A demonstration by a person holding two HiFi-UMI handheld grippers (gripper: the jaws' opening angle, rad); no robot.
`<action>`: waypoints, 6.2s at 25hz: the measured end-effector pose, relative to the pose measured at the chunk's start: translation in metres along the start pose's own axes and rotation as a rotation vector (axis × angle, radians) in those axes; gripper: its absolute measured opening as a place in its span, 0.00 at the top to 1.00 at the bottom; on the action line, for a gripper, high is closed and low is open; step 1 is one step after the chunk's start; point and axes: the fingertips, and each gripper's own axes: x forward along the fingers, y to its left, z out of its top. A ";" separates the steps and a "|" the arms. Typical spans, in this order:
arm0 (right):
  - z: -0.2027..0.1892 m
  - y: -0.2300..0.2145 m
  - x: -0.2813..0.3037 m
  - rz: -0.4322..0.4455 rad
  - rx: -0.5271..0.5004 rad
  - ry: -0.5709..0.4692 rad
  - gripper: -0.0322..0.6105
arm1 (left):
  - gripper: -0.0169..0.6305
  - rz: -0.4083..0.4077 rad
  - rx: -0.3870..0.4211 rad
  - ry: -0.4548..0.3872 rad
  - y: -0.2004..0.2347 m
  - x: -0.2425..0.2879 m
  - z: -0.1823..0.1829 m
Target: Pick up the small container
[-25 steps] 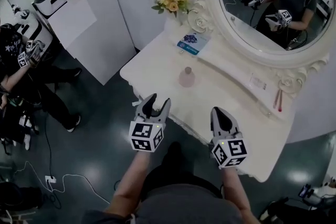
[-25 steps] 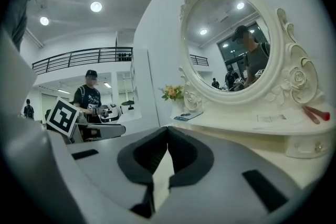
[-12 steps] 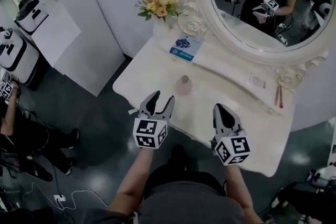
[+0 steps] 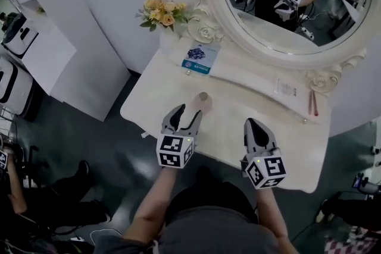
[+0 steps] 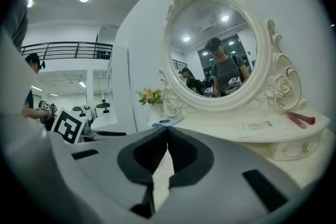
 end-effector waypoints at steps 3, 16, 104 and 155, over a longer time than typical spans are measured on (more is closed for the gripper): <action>0.003 -0.002 0.001 -0.014 -0.003 -0.003 0.94 | 0.64 -0.021 0.014 0.014 -0.002 0.010 -0.001; 0.003 -0.010 0.007 -0.035 0.014 -0.014 0.94 | 0.64 -0.034 0.057 0.067 -0.002 0.041 -0.011; -0.017 -0.045 0.014 -0.053 0.053 0.007 0.94 | 0.77 -0.135 0.231 0.004 -0.059 0.054 0.100; -0.021 -0.024 0.030 -0.030 0.012 0.051 0.95 | 0.77 -0.150 0.235 -0.004 -0.048 0.046 0.116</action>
